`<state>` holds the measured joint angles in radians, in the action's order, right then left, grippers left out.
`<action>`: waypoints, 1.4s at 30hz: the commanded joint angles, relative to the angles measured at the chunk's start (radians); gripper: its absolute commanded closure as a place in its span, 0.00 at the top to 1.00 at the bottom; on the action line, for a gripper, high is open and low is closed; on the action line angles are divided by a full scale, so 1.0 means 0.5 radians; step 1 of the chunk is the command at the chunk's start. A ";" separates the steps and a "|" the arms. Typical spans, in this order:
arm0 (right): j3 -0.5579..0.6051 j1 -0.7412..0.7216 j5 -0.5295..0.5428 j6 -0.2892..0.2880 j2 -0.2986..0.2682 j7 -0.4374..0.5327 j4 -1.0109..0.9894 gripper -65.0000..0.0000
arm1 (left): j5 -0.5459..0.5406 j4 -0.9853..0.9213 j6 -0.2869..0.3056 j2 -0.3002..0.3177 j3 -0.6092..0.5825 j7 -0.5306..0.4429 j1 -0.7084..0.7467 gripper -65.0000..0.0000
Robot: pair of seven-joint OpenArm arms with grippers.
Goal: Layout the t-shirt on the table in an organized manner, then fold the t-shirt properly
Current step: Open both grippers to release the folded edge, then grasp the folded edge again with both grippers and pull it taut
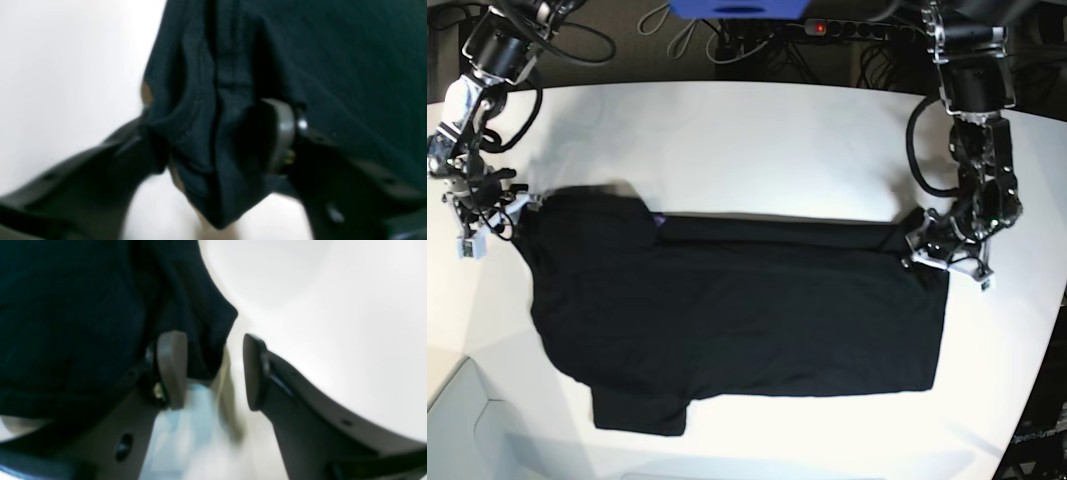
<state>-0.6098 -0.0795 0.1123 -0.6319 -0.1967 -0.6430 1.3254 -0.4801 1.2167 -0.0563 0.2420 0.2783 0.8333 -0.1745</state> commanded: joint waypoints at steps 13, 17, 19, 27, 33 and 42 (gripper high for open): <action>0.000 -0.048 0.035 -0.020 -0.023 0.042 -0.115 0.37 | -0.014 0.005 -0.003 0.137 0.007 0.041 0.025 0.01; 0.000 -0.048 0.035 -0.020 -0.023 0.042 -0.151 0.23 | -0.017 0.014 -0.003 0.159 0.007 0.041 0.025 0.00; 0.000 -0.039 0.035 -0.020 -0.019 0.042 -0.148 0.17 | -0.017 0.014 -0.003 0.159 0.007 0.041 0.025 0.00; -0.006 0.078 0.035 -0.023 -0.029 -0.020 0.036 0.00 | -0.036 0.140 -0.003 0.162 0.010 0.059 0.074 0.00; -0.003 0.271 0.035 -0.132 -0.016 -0.210 0.548 0.00 | -0.036 0.588 -0.003 0.162 0.013 0.207 0.274 0.00; -0.006 0.428 0.032 -0.132 -0.032 -0.437 1.076 0.00 | -0.039 1.306 -0.003 0.125 0.277 0.636 0.433 0.00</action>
<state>-0.6094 0.1505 0.1162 -0.7021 -0.1940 -0.8913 1.8427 -0.4961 1.8542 -0.0528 0.2958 0.4122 1.1679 0.0628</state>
